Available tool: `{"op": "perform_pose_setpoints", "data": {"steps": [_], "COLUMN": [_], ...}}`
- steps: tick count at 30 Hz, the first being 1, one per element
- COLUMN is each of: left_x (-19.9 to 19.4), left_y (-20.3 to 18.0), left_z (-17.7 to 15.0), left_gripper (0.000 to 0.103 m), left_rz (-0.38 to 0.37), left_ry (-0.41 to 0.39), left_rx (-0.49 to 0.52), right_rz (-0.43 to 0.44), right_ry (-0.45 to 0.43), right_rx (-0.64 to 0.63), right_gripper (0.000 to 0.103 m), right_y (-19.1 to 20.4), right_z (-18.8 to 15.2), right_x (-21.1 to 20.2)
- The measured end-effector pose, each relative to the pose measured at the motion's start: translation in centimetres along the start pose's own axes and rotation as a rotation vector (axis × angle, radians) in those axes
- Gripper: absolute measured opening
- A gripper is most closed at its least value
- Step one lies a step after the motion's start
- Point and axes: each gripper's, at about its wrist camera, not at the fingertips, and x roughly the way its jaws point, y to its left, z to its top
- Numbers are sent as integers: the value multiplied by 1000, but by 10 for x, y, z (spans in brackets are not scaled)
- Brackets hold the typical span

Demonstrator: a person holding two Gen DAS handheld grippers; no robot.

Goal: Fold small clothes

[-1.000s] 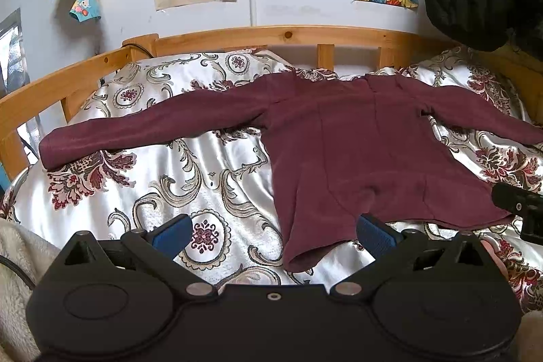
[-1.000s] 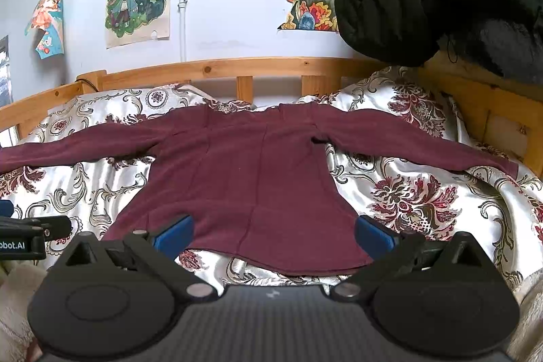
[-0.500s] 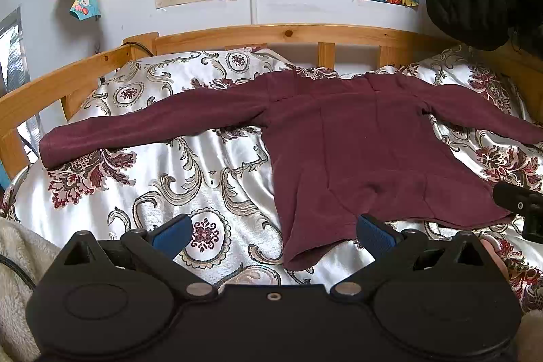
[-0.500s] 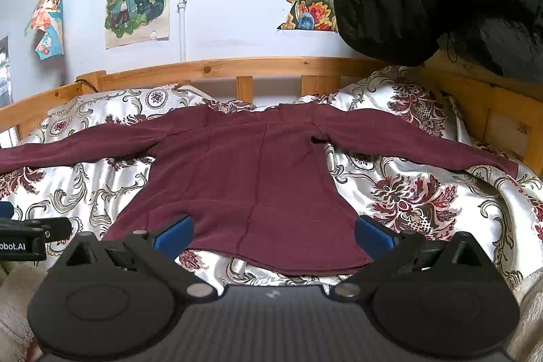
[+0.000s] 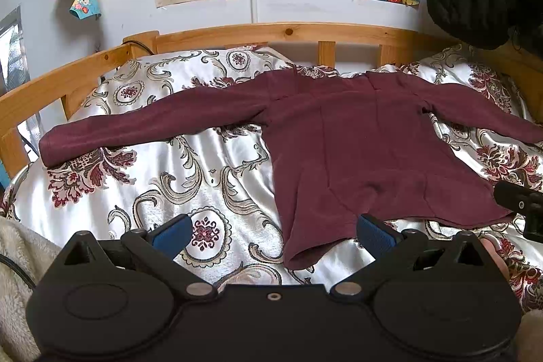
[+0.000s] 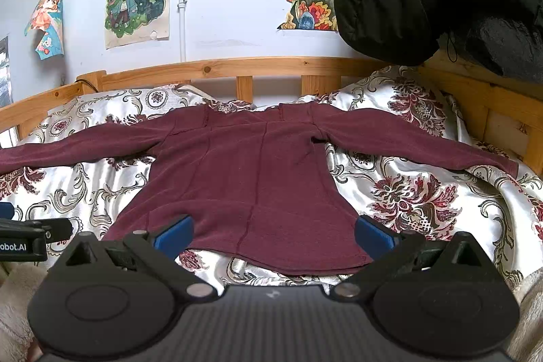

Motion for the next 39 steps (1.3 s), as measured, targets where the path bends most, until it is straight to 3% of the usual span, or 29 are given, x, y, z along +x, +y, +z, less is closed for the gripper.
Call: {"op": "perform_pose_setpoints", "data": {"steps": [16, 24, 30, 39], "left_x": [2, 3, 11, 26], "left_y": [0, -2, -3, 0], "left_z": [0, 0, 11, 42], "left_gripper": [102, 102, 102, 102], "left_rz": [0, -5, 23, 40], "left_ry": [6, 31, 89, 106], "left_rx": [0, 7, 7, -13], "right_rz": [7, -2, -30, -57], "right_ry": [9, 66, 136, 183], "right_rx": [1, 5, 25, 35], "right_gripper": [103, 103, 103, 103], "right_y": [1, 2, -2, -7], "right_z": [-1, -3, 2, 13], "right_x": [1, 7, 15, 30]}}
